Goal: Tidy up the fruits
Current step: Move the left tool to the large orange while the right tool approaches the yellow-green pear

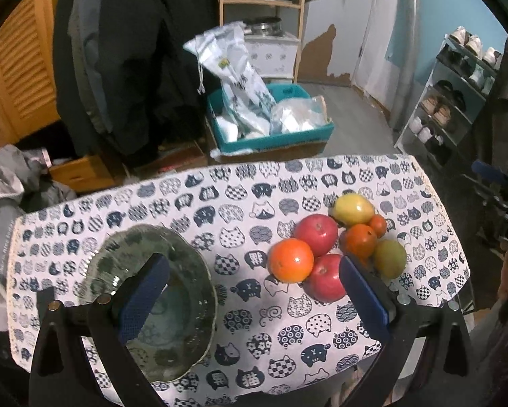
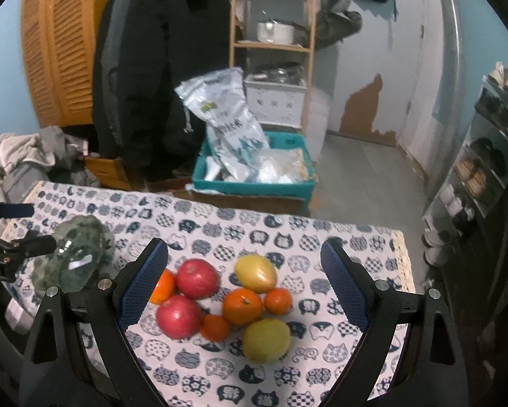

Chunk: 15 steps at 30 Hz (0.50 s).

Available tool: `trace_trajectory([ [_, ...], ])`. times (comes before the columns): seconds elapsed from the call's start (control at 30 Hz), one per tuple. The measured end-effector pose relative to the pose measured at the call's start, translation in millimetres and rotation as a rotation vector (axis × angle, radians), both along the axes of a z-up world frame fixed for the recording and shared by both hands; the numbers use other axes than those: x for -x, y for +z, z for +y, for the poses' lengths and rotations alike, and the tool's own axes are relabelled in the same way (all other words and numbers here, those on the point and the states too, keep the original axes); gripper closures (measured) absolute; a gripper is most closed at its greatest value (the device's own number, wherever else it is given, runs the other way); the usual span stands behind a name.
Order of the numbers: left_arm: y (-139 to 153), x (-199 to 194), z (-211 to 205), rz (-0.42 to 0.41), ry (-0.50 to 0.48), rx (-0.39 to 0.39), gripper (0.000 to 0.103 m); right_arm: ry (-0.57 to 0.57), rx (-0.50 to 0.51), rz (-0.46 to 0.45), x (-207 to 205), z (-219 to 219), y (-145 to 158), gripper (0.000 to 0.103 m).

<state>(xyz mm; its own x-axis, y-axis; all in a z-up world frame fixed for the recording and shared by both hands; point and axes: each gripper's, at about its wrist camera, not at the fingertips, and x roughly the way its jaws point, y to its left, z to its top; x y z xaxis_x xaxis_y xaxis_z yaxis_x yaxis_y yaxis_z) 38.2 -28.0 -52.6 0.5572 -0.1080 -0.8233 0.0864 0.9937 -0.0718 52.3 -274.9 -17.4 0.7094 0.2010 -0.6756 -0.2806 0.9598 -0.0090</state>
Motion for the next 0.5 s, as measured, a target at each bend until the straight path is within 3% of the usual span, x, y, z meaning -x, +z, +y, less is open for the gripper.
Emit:
trace_trajectory([
  [0.23, -31.7, -23.6, -8.2, 0.09, 0.009, 0.023, 0.001, -0.041, 0.033, 0.13, -17.2, -16.9, -47.5, 0.013],
  [0.5, -62.2, -43.7, -26.6, 0.143, -0.01, -0.015, 0.001, -0.053, 0.044, 0.266, -35.4, -24.6, -95.8, 0.013],
])
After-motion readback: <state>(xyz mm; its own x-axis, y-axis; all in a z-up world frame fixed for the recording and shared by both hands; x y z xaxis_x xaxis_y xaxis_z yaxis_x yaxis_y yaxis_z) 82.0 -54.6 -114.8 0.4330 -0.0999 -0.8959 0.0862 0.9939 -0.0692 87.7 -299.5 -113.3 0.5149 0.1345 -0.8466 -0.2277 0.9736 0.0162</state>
